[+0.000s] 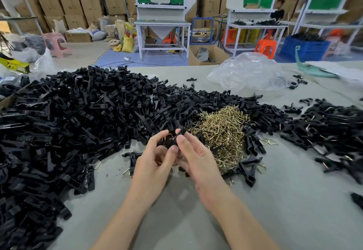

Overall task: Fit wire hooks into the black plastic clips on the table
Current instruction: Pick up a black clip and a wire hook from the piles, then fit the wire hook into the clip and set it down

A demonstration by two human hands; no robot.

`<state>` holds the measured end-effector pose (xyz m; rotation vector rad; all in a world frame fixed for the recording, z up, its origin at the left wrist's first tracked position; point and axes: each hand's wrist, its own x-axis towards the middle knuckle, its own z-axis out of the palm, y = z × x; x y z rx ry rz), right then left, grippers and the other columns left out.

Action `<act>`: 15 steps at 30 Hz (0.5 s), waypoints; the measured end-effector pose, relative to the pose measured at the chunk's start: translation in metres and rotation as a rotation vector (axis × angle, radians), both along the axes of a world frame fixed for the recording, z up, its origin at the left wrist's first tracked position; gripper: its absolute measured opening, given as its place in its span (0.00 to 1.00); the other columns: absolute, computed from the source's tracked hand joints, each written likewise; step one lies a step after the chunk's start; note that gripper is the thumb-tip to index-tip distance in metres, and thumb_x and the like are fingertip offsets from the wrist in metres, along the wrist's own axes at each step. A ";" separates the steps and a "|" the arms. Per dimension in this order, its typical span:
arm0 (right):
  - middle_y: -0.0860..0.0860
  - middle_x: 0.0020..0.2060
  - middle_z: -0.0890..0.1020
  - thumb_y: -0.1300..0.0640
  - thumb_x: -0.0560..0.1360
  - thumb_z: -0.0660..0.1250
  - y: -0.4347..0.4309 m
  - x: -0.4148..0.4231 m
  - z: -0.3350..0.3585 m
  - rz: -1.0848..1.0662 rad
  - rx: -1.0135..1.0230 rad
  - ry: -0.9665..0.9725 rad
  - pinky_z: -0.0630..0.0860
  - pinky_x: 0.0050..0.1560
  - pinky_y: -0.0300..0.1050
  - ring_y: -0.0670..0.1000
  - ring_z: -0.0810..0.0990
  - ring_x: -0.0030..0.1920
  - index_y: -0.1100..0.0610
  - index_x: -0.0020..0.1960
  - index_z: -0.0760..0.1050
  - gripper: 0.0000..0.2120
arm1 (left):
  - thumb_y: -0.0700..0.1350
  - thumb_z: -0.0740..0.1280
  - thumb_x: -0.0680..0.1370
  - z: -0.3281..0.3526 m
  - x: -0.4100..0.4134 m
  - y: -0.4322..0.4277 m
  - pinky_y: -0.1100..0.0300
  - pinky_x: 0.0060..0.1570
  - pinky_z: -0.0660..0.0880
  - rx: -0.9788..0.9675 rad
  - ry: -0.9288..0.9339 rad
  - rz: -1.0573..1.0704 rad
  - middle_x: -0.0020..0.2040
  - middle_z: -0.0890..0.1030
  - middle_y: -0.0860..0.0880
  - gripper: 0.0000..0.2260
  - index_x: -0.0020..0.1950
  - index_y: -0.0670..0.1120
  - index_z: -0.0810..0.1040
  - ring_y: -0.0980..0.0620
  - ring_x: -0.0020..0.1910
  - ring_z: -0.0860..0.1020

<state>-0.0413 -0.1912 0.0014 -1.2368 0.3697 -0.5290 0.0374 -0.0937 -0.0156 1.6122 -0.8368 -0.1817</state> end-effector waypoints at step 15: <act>0.60 0.65 0.77 0.51 0.84 0.60 -0.127 -0.096 0.063 -0.538 0.413 -0.201 0.75 0.66 0.50 0.57 0.78 0.64 0.63 0.76 0.62 0.26 | 0.50 0.60 0.84 -0.005 -0.002 -0.007 0.70 0.30 0.72 0.084 -0.028 0.074 0.39 0.83 0.52 0.07 0.55 0.59 0.77 0.59 0.30 0.78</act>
